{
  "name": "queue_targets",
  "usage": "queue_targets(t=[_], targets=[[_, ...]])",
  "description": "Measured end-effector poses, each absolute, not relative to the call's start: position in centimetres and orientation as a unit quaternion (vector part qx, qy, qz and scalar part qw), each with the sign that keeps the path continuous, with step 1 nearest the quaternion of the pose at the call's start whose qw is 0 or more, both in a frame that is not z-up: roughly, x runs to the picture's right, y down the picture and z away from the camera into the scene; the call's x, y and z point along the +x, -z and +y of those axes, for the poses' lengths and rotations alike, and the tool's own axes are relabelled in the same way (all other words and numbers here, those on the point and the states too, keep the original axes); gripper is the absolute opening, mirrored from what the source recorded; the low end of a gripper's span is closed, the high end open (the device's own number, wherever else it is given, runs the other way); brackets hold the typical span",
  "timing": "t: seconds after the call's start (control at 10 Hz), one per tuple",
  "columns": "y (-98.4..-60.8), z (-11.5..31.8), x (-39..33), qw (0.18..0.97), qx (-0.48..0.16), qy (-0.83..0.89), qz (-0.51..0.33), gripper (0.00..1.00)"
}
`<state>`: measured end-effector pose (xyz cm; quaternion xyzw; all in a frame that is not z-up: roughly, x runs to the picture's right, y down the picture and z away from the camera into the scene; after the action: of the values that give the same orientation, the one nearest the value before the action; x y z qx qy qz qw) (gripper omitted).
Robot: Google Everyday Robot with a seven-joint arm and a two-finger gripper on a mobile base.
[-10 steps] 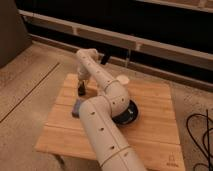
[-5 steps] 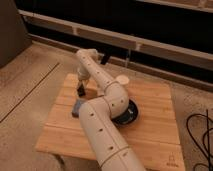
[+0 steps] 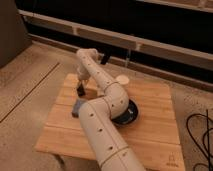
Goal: Place the eraser in the ceramic cup
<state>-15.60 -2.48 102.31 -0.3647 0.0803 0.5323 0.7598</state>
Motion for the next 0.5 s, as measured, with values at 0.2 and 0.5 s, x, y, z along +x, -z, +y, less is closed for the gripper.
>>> queue_targets(t=[0.2,0.5], targets=[[-102.33,-2.51,-15.49,0.76,-0.364,-0.532,0.081,0.0],[-102.26,-3.32,-15.39,0.754,-0.358,-0.545,0.074,0.0]])
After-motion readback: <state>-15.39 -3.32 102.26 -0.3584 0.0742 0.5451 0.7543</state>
